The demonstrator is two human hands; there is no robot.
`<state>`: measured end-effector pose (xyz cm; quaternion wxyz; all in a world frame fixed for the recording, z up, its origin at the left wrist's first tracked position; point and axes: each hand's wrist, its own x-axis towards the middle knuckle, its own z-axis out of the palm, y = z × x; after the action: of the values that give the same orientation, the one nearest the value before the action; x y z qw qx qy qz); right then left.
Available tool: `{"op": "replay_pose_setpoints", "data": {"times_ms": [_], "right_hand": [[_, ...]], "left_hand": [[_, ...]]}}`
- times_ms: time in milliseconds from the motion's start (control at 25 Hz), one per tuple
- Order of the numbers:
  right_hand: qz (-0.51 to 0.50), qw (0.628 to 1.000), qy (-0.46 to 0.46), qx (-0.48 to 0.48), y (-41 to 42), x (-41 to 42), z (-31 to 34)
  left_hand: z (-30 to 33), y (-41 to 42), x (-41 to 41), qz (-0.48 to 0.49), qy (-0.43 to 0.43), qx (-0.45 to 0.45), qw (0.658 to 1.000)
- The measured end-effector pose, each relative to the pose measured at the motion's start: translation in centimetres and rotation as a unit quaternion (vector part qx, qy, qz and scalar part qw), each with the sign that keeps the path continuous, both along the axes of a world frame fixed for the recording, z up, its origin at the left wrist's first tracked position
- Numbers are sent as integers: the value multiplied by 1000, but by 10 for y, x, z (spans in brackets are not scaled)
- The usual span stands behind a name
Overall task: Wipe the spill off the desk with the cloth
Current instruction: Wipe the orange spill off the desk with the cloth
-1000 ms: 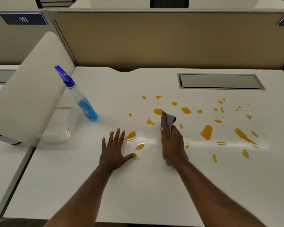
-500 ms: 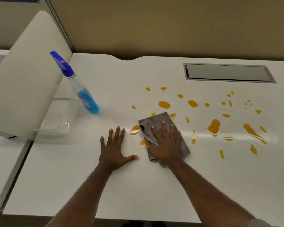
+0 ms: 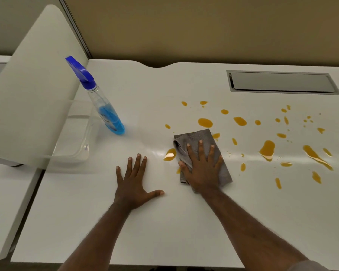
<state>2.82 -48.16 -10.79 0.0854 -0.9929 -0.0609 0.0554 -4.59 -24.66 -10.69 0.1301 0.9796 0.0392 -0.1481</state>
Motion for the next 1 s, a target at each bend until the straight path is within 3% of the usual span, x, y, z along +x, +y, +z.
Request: {"op": "replay_pose_setpoints", "data": {"times_ms": [160,520,720,1000], "right_hand": [[-44,998,14,52,-7,4,1],[-9,999,-32,-20,-21,-16,-10],[-53,998,-23,-21,-5,3,-7],[27,998,-42,-36,-23,-20,-13]], "left_hand": [[-2,2,0,-6,-6,1,1000],[-2,4,-1,-7,-18,-8,1000],[-5,4,-1,-5,-16,-8,1000],[-5,4,-1,-2,-22,-7,1000]]}}
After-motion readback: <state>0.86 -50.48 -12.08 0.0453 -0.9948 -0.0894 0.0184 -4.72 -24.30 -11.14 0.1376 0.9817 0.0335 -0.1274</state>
